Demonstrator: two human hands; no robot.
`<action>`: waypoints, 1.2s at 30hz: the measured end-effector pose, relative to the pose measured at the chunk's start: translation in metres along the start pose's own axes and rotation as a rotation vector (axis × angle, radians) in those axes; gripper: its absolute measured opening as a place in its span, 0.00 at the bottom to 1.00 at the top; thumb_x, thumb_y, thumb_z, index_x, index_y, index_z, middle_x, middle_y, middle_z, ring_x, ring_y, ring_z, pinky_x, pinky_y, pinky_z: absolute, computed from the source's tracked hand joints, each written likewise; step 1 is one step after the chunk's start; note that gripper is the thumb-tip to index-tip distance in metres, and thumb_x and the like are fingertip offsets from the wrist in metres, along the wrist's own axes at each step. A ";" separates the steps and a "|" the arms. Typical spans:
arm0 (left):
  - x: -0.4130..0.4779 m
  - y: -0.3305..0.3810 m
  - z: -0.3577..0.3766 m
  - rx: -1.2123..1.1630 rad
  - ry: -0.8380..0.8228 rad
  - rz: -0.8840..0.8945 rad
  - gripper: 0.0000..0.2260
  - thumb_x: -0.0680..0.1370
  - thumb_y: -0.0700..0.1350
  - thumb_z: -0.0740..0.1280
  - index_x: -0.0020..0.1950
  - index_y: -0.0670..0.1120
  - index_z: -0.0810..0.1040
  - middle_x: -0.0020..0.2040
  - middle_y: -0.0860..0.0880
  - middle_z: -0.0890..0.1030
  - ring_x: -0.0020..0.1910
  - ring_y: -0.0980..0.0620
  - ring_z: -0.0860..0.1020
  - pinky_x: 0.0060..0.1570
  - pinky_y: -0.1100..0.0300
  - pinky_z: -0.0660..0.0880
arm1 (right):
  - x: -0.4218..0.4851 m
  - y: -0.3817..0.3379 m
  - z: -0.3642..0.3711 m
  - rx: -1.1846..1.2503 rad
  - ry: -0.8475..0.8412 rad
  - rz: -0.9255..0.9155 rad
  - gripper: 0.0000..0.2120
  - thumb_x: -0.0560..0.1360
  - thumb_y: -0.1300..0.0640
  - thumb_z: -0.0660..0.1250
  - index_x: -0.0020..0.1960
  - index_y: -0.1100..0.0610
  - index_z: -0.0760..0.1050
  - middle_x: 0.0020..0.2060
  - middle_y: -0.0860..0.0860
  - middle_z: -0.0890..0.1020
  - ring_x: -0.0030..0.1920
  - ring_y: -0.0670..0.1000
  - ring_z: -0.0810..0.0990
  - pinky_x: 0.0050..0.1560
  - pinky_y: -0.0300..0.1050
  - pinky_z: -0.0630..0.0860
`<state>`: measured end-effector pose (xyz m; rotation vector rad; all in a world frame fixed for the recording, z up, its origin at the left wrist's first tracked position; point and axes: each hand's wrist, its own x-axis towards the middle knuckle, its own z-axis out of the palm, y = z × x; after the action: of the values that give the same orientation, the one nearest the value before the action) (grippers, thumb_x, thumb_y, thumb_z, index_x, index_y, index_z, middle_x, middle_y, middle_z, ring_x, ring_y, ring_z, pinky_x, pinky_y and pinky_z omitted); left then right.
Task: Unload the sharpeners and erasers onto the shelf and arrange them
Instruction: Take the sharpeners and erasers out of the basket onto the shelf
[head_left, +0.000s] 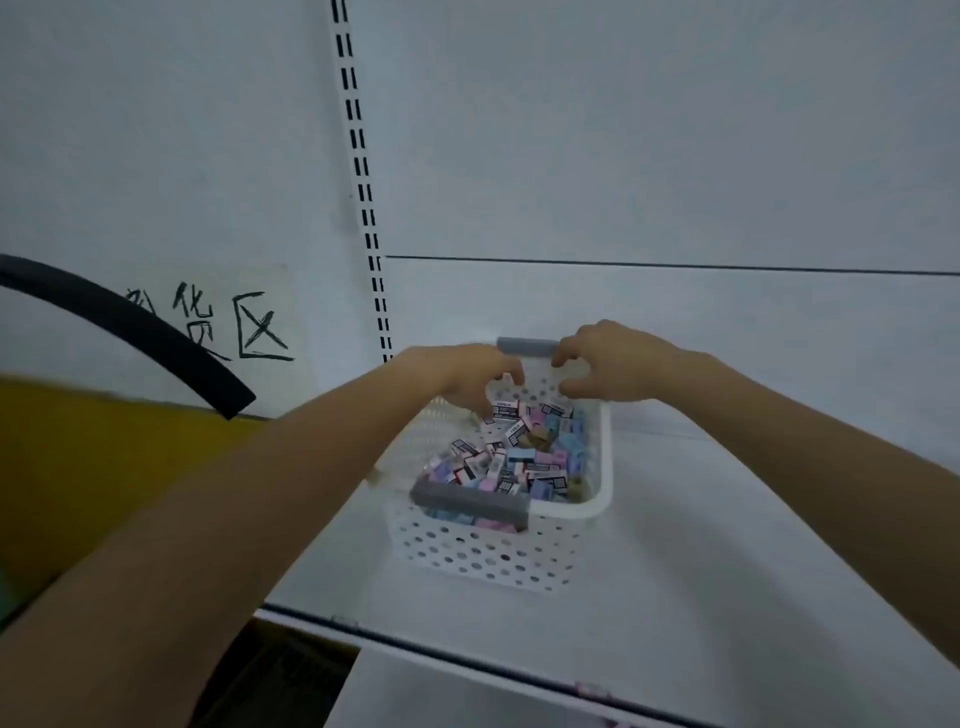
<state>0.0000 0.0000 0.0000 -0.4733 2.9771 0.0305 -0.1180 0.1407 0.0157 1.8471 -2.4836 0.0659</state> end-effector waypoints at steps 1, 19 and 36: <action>0.004 0.001 0.001 -0.001 -0.031 -0.002 0.26 0.74 0.44 0.69 0.70 0.48 0.65 0.67 0.46 0.69 0.54 0.52 0.70 0.54 0.59 0.67 | 0.002 -0.001 0.001 -0.005 -0.017 0.003 0.20 0.75 0.49 0.64 0.65 0.52 0.70 0.58 0.54 0.73 0.57 0.53 0.70 0.56 0.49 0.71; 0.038 -0.012 0.016 -0.259 -0.252 0.025 0.27 0.72 0.35 0.69 0.69 0.48 0.66 0.55 0.49 0.70 0.42 0.54 0.75 0.36 0.63 0.77 | 0.014 -0.003 0.006 0.291 -0.214 0.035 0.18 0.71 0.57 0.68 0.60 0.49 0.73 0.59 0.48 0.74 0.57 0.49 0.70 0.58 0.43 0.63; 0.036 -0.009 0.018 -0.227 -0.298 0.042 0.21 0.73 0.34 0.68 0.58 0.53 0.65 0.56 0.47 0.68 0.43 0.48 0.77 0.44 0.53 0.81 | 0.017 -0.008 0.004 0.282 -0.283 0.106 0.17 0.72 0.58 0.68 0.60 0.48 0.74 0.56 0.46 0.73 0.57 0.48 0.69 0.56 0.41 0.62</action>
<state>-0.0292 -0.0188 -0.0224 -0.3905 2.6999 0.4095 -0.1155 0.1216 0.0124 1.9437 -2.8966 0.1794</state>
